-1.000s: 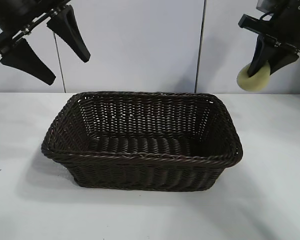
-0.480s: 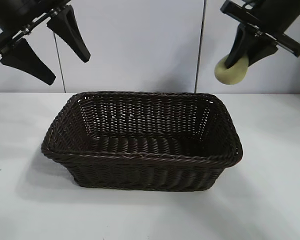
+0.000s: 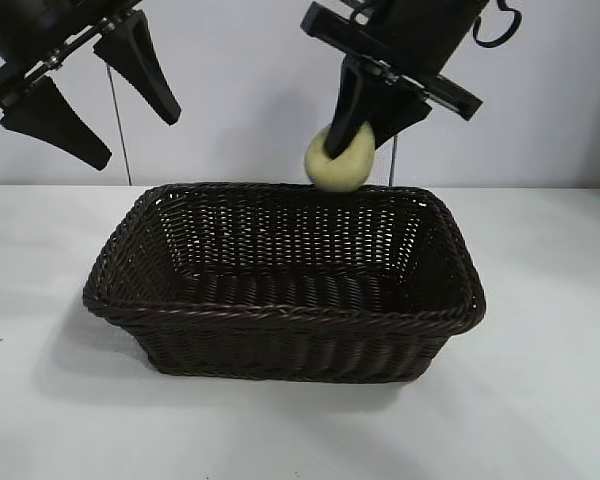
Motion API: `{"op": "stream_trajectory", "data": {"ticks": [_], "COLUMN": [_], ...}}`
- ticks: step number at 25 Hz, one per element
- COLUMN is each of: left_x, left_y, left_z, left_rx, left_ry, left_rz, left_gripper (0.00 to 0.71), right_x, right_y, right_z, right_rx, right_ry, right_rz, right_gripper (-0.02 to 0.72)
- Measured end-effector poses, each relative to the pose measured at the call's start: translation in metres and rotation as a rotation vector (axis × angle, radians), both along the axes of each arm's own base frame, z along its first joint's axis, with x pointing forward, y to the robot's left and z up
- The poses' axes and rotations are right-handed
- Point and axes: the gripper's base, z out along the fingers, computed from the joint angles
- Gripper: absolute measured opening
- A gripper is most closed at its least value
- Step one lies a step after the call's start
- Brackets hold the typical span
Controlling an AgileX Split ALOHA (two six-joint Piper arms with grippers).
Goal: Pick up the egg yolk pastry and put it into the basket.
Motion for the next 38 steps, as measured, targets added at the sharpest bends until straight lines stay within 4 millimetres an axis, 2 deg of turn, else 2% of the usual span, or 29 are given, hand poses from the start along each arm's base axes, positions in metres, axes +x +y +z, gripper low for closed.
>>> {"op": "stream_trajectory", "data": {"ticks": [10, 17, 20, 22, 28, 32, 38], "left_x": [0.000, 0.000, 0.000, 0.000, 0.000, 0.000, 0.000], "left_y": [0.000, 0.000, 0.000, 0.000, 0.000, 0.000, 0.000], "left_z": [0.000, 0.000, 0.000, 0.000, 0.000, 0.000, 0.000], "left_rx": [-0.001, -0.001, -0.001, -0.001, -0.001, -0.001, -0.001], "left_ry": [-0.001, -0.002, -0.002, -0.002, -0.002, -0.002, -0.004], "left_rz": [0.000, 0.001, 0.001, 0.001, 0.001, 0.001, 0.000], "left_gripper": [0.507, 0.507, 0.507, 0.507, 0.507, 0.507, 0.507], "right_x": [-0.014, -0.006, -0.004, -0.004, -0.004, -0.005, -0.004], "right_y": [0.028, 0.036, 0.037, 0.037, 0.036, 0.036, 0.034], "right_z": [-0.006, -0.045, -0.051, -0.050, -0.049, -0.040, 0.001], "right_rx": [-0.084, -0.132, -0.139, -0.137, -0.137, -0.130, -0.090], "right_ry": [-0.009, 0.067, 0.064, 0.059, 0.060, 0.038, -0.052], "right_rz": [0.059, 0.070, 0.065, 0.063, 0.063, 0.064, 0.063], "right_gripper": [0.153, 0.153, 0.171, 0.214, 0.419, 0.450, 0.454]}}
